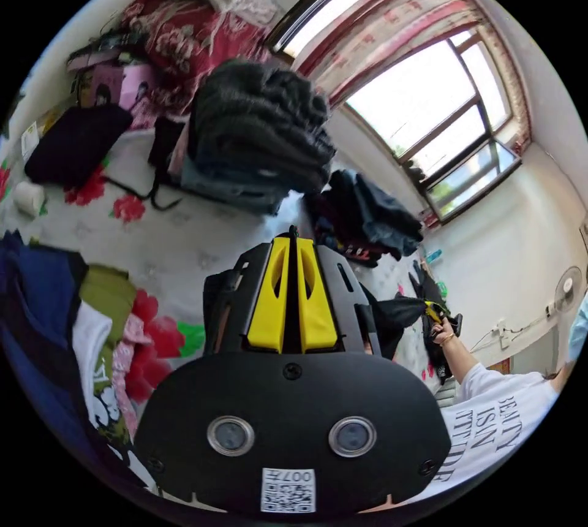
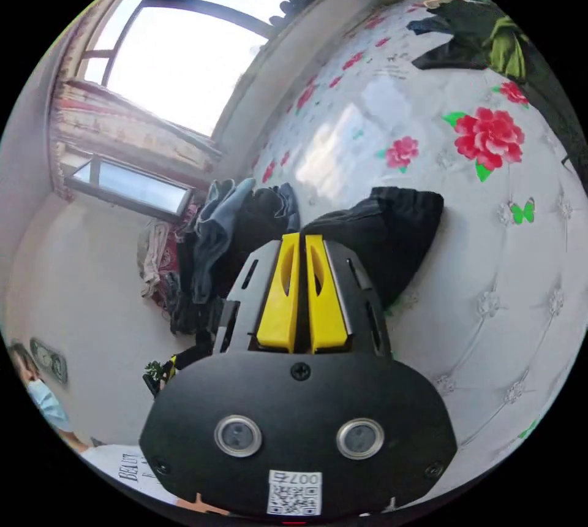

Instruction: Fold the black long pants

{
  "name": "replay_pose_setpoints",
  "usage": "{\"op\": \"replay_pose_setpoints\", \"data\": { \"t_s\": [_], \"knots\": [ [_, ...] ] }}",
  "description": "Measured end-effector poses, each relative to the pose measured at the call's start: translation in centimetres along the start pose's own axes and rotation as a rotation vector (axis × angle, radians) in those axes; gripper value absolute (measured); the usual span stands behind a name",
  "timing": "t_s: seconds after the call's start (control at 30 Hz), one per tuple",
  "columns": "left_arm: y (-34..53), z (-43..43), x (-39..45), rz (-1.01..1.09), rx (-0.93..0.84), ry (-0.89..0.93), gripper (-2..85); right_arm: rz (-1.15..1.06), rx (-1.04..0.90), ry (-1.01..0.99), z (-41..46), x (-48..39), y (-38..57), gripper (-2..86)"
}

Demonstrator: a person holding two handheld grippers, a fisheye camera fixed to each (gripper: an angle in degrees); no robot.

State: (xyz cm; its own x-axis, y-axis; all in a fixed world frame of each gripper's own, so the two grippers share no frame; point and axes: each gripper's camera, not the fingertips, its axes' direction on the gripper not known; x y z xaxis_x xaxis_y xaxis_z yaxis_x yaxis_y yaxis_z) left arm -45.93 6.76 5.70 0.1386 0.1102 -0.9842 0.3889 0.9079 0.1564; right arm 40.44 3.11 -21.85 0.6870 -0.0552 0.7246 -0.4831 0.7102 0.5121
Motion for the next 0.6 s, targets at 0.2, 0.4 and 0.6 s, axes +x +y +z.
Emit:
{"op": "replay_pose_setpoints", "data": {
  "t_s": [0.2, 0.4, 0.6],
  "knots": [
    [2.3, -10.9, 5.5, 0.273, 0.202, 0.034, -0.6, -0.314, 0.207, -0.163, -15.6, -8.8, 1.7, -0.1],
    [14.3, -12.3, 4.7, 0.285, -0.027, -0.139, -0.4, -0.360, 0.083, 0.084, -21.9, -5.4, 9.6, -0.1],
    [28.2, -4.3, -0.9, 0.017, -0.481, -0.277, 1.6, 0.113, -0.207, 0.486, -17.4, 9.9, 21.6, 1.2]
  ]
}}
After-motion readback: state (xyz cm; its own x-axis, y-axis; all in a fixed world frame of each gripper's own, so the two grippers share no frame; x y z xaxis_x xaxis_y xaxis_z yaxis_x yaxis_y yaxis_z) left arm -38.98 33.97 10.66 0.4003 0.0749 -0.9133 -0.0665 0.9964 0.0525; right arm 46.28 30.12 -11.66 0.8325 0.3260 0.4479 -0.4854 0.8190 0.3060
